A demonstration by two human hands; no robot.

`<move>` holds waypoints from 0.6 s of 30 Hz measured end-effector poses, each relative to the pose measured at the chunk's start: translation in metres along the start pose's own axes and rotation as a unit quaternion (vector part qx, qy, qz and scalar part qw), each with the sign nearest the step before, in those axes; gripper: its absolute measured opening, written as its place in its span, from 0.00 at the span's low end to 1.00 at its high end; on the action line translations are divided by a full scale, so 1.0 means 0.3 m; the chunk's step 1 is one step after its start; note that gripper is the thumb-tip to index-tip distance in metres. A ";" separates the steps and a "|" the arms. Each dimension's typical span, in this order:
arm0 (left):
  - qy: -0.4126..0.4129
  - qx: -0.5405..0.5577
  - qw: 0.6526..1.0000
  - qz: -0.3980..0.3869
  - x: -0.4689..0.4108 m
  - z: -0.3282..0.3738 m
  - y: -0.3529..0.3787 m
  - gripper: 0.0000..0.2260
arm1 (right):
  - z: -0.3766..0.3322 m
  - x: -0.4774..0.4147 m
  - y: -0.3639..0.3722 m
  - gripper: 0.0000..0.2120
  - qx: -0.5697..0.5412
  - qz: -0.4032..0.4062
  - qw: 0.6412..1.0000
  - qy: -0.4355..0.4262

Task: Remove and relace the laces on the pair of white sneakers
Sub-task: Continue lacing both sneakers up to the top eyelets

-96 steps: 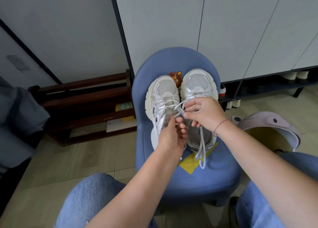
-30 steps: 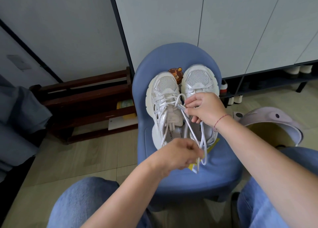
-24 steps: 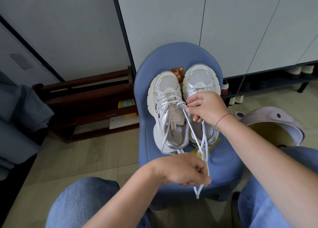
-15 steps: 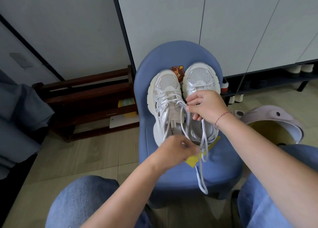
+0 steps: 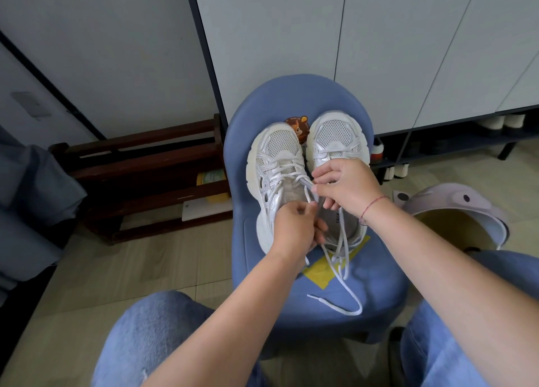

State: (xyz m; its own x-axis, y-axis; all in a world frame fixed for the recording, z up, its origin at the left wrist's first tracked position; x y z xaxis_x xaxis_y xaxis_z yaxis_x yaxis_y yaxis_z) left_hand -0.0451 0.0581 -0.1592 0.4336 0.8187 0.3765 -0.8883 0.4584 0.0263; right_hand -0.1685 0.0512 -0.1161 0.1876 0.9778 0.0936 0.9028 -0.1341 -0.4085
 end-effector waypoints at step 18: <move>0.120 -0.213 0.960 0.135 0.096 0.007 -0.207 0.09 | -0.012 0.026 0.019 0.06 0.053 0.037 0.998 -0.022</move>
State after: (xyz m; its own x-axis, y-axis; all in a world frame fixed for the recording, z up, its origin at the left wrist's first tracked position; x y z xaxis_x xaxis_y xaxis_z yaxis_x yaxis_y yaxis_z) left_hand 0.0222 0.0527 -0.1481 0.2635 0.9605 0.0899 -0.8533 0.2756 -0.4426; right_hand -0.1604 0.0575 -0.1146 0.2332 0.9722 0.0198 0.8402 -0.1912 -0.5074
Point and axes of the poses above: each hand's wrist, its own x-axis away from the middle knuckle, its own y-axis out of the palm, z = x × y, the point moved 5 cm from there along -x, towards the middle knuckle, and after that the axes turned 8 degrees about -z, right-handed, at the moved point
